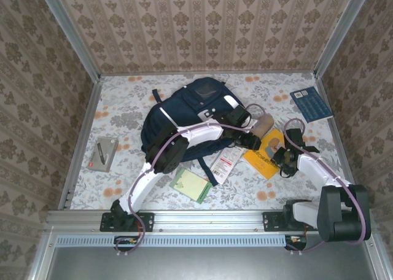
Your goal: Pack books, pencil case, and school supplies into a backpack
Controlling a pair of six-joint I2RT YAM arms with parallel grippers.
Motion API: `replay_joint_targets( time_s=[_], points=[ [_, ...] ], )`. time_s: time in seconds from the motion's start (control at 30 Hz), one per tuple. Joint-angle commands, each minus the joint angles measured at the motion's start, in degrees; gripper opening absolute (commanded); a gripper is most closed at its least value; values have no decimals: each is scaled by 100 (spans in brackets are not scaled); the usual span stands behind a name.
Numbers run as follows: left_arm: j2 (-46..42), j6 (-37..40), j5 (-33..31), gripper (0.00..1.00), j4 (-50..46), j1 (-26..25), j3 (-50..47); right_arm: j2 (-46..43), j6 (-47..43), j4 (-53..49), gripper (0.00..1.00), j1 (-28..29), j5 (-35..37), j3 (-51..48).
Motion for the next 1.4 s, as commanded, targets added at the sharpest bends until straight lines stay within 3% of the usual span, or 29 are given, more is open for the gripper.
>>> replay_joint_targets(
  time_s=[0.0, 0.17, 0.57, 0.7, 0.8, 0.93, 1.13, 1.37],
  points=[
    [-421, -597, 1423, 46, 835, -213, -201, -200, -156, 311, 39, 27, -364, -60],
    [-456, -895, 1713, 40, 1244, -167, -322, -370, -161, 284, 39, -26, -381, -129],
    [-150, -1064, 2167, 41, 1345, -303, -146, -615, -220, 285, 39, -123, -524, -205],
    [-27, -788, 2179, 38, 775, -338, 108, -655, -240, 320, 39, -122, -540, -226],
    [224, -66, 1953, 34, -561, -405, 773, -682, -214, 420, 39, -129, -591, -278],
    [257, -309, 2102, 34, -327, -408, 726, -686, -222, 467, 39, -131, -628, -280],
    [458, -31, 1823, 37, -1131, -404, 1110, -773, -231, 465, 39, -132, -610, -287],
    [658, -61, 1868, 39, -1333, -409, 1333, -822, -179, 527, 39, -131, -636, -306]
  ],
)
